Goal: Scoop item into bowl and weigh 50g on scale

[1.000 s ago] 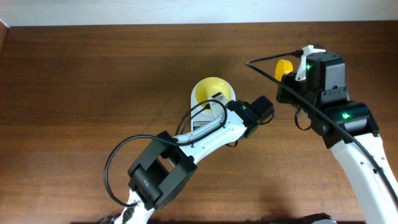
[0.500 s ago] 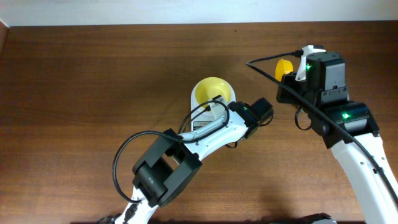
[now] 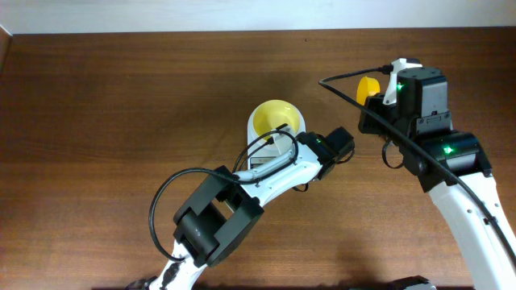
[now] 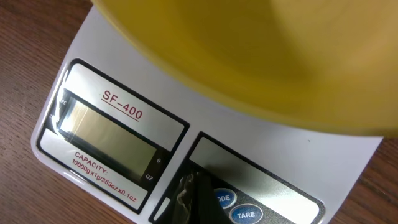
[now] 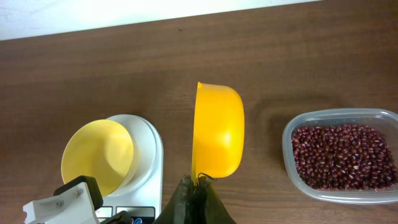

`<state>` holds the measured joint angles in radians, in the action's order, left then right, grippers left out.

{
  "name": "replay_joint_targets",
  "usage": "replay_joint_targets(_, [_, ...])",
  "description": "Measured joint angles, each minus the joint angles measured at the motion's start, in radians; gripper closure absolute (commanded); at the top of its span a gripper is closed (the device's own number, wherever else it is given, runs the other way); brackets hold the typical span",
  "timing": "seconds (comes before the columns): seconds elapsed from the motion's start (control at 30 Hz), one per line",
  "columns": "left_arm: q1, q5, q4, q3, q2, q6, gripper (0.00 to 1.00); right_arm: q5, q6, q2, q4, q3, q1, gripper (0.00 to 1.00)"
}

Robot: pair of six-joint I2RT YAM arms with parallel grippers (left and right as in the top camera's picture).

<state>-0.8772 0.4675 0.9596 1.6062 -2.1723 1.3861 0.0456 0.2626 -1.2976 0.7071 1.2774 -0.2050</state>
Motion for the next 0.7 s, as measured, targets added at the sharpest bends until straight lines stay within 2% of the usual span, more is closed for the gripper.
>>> replay_joint_targets(0.7, [0.000,0.002,-0.004,0.000,-0.001,0.000,1.00,0.000,0.000,0.000,0.008,0.000,0.000,0.96])
